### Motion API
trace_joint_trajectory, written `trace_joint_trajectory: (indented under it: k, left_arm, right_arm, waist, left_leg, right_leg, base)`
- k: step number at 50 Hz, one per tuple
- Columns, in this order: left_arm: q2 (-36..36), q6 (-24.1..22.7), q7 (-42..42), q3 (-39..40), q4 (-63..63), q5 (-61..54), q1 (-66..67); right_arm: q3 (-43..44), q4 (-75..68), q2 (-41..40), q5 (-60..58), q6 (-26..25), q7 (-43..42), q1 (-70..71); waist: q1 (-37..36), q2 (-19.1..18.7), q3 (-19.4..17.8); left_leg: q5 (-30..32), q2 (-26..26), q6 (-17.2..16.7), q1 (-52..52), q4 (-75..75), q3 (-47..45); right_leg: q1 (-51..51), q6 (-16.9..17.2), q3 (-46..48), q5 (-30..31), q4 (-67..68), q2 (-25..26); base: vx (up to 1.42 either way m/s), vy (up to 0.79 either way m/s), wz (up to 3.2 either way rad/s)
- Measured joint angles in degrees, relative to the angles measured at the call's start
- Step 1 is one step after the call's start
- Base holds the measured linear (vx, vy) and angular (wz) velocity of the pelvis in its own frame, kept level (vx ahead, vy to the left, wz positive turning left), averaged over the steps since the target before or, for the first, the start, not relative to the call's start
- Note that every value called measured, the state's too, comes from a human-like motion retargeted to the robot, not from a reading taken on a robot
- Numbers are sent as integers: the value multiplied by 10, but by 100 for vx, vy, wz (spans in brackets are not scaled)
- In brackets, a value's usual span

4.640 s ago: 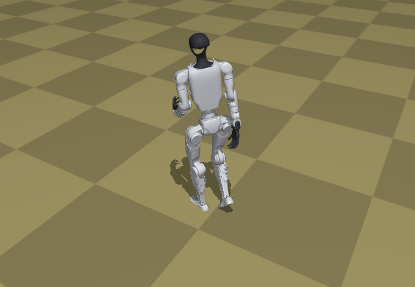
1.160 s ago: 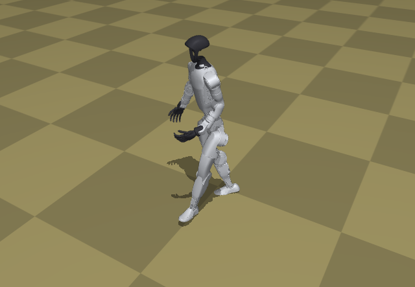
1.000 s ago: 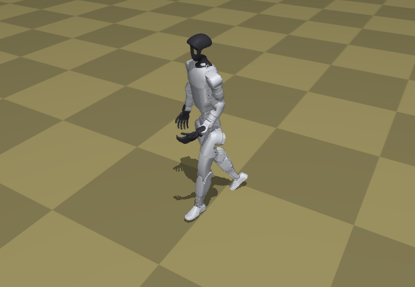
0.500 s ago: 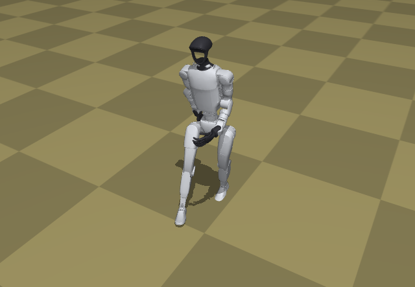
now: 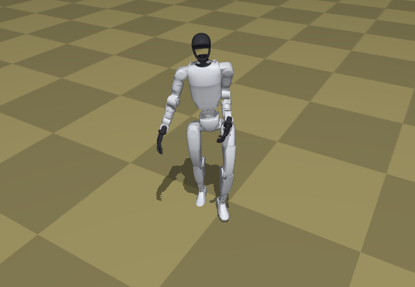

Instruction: Walk run

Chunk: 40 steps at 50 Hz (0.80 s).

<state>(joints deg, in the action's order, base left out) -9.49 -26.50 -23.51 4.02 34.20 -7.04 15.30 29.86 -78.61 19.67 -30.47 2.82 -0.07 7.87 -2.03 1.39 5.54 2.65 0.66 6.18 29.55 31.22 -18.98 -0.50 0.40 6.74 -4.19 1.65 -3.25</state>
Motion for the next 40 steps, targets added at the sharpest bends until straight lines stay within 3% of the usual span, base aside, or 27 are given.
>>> trace_joint_trajectory:
  k: [3, 6, 10, 12, 15, 17, 18, 20, 23, 25, 28, 32, 35, 37, 38, 40]
  left_arm:
    - [-1, -1, 0, 3, -5, -1, 2]
    - [-3, -1, 6, 9, -2, -1, 3]
    - [-13, 8, 21, 28, 14, -8, 7]
    - [-17, 10, 27, 36, 20, -13, 14]
    - [-14, 16, 23, 45, 26, -27, 17]
    - [-3, 18, 16, 44, 22, -30, 8]
    - [4, 17, 14, 35, 20, -29, 4]
    - [21, 14, 14, 19, 14, -23, -14]
    - [33, 12, 10, 10, 13, -15, -54]
    - [40, 5, 9, -4, 3, -14, -70]
    - [48, -1, 1, -19, -16, -18, -85]
    - [57, 0, -10, -25, -23, -25, -106]
    - [66, 0, -6, -26, -18, -30, -118]
    - [69, -2, 1, -21, -14, -31, -120]
    - [71, -3, 3, -17, -13, -32, -116]
    - [61, -5, 8, -15, -13, -32, -105]
  right_arm:
    - [-2, 21, 6, 0, 9, -14, 7]
    - [5, 28, 1, 2, 19, -22, 6]
    - [3, 4, -22, 4, 36, -10, -11]
    - [3, -15, -41, -2, 35, 7, -36]
    - [6, -38, -75, -24, 37, 31, -91]
    - [-1, -62, -95, -22, 45, 33, -128]
    - [-3, -78, -101, -18, 47, 34, -146]
    - [-1, -106, -117, -18, 43, 53, -177]
    - [-1, -135, -138, -29, 29, 95, -219]
    - [-5, -153, -153, -37, 31, 114, -245]
    - [-17, -175, -174, -54, 44, 140, -275]
    - [-31, -188, -197, -86, 40, 171, -292]
    - [-47, -188, -202, -107, 41, 192, -285]
    - [-57, -182, -196, -117, 42, 198, -271]
    - [-64, -177, -192, -119, 40, 195, -264]
    - [-67, -162, -177, -120, 28, 178, -246]
  waist:
    - [-15, 0, -1]
    - [-8, 4, 6]
    - [-26, 28, 12]
    - [-44, 36, 20]
    - [-42, 32, 34]
    - [-15, 9, 24]
    - [-3, 5, 16]
    - [15, -34, 13]
    - [29, -67, 4]
    - [52, -83, -3]
    - [96, -90, -12]
    - [132, -63, -25]
    - [140, -48, -38]
    - [127, -44, -42]
    - [112, -42, -45]
    - [116, -42, -48]
  left_leg:
    - [-28, -18, 31, 7, -150, -89]
    - [-82, 23, 53, 6, -274, -125]
    - [-74, 26, 88, -15, -281, -134]
    - [-43, 11, 88, -35, -263, -167]
    - [-71, 5, 88, -37, -220, -55]
    - [-100, 10, 88, -51, -190, -2]
    - [-114, 18, 88, -87, -192, -25]
    - [-115, 6, 88, -127, -220, -1]
    - [-124, 13, 80, -161, -233, 53]
    - [-128, 15, 74, -192, -246, 75]
    - [-137, 32, 70, -229, -257, 120]
    - [-161, 75, 63, -286, -260, 168]
    - [-180, 85, 49, -334, -262, 189]
    - [-191, 77, 34, -359, -260, 176]
    - [-197, 62, 16, -374, -254, 162]
    - [-182, 84, 13, -389, -250, 172]
  right_leg:
    - [29, -8, 21, -16, -5, 21]
    - [56, -12, 67, -17, -10, 31]
    - [93, 10, 57, 25, 14, 27]
    - [109, 43, 54, 98, 42, 18]
    - [99, 73, 18, 276, 124, 30]
    - [50, 71, -28, 342, 256, 72]
    - [22, 64, -24, 342, 351, 72]
    - [-21, 81, -61, 342, 391, 145]
    - [-87, 84, -120, 253, 426, 194]
    - [-127, 69, -113, 206, 408, 174]
    - [-177, 38, -85, 130, 323, 95]
    - [-205, 57, -102, 121, 131, 15]
    - [-234, 52, -155, 91, 13, 9]
    - [-248, 120, -145, 64, -53, 17]
    - [-252, 139, -82, 50, -60, 31]
    - [-259, 146, -51, 54, -45, 7]
  base:
    - [69, -14, 51]
    - [67, -13, 82]
    - [97, -14, -21]
    - [130, -9, -84]
    - [111, -1, 13]
    - [89, 16, 158]
    - [102, 13, 191]
    - [81, 17, 188]
    - [81, 12, 158]
    - [71, 2, 191]
    - [84, -11, 211]
    - [77, -24, 170]
    - [73, -29, 91]
    - [82, -51, -21]
    - [105, -64, -47]
    - [76, -10, 16]
